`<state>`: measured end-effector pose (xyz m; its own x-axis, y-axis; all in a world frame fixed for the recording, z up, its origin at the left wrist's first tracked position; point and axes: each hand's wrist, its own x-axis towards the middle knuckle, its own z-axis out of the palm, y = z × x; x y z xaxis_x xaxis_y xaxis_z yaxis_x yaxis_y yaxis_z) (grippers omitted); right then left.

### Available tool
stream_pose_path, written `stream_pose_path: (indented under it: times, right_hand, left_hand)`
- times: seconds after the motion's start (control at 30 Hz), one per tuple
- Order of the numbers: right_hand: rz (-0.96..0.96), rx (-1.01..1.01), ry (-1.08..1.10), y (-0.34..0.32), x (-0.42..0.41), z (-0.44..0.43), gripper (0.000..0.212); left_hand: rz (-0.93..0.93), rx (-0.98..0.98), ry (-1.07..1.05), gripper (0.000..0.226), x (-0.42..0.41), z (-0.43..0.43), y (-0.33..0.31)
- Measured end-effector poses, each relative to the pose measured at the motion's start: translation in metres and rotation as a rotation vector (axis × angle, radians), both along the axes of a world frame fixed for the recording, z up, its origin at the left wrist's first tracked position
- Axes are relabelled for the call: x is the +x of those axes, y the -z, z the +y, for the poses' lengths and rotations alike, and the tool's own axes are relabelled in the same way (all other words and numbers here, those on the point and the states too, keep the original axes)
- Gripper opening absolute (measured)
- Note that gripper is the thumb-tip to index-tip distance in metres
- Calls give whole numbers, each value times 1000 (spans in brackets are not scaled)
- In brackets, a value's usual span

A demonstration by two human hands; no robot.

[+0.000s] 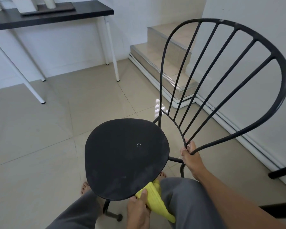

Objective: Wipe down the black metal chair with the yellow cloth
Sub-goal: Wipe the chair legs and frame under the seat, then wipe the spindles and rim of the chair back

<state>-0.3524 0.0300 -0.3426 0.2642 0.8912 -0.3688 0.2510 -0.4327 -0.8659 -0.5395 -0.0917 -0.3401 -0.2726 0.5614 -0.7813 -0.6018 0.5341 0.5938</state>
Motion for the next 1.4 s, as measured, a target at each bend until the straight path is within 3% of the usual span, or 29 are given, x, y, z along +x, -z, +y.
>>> stream_pose_path:
  times: [0.2, 0.27, 0.37, 0.5, 0.67, 0.83, 0.97, 1.03, 1.17, 1.33, 1.4]
  right_hand:
    - [21, 18, -2, 2, 0, 0, 32]
    - [26, 13, -2, 3, 1, 0, 33]
    - [19, 21, -5, 3, 1, 0, 32]
    - [4, 7, -14, 1, 0, 0, 32]
    - [-1, 18, -24, 4, 0, 1, 29]
    - [-17, 36, -44, 4, 2, 2, 30]
    - [1, 28, -63, -5, 3, -3, 33]
    - [-3, 5, -125, -13, 8, -7, 43]
    - [15, -65, -286, -34, 42, -12, 72]
    - [245, 218, -181, -92, 76, -6, 55]
    - [263, 332, -190, -117, 75, 3, 56]
  left_hand:
    - [59, -31, 324, 14, -27, -2, 1]
    - [124, 21, 454, 24, -35, -1, -3]
    - [230, 131, 490, 13, -42, 9, -21]
    - [643, 295, 451, 15, -54, 44, -55]
    - [1151, 456, 584, 13, -62, 96, -66]
    - [1454, 400, 1025, 74, -67, 120, -21]
    - [1520, 286, 1286, 76, -69, 112, 15]
    - [1545, 320, 1242, 73, -69, 113, 17]
    - [1341, 498, 957, 55, -75, 136, -1]
    - [1542, 421, 1299, 55, -80, 141, 9]
    - [1585, 428, 1226, 46, -76, 133, 12]
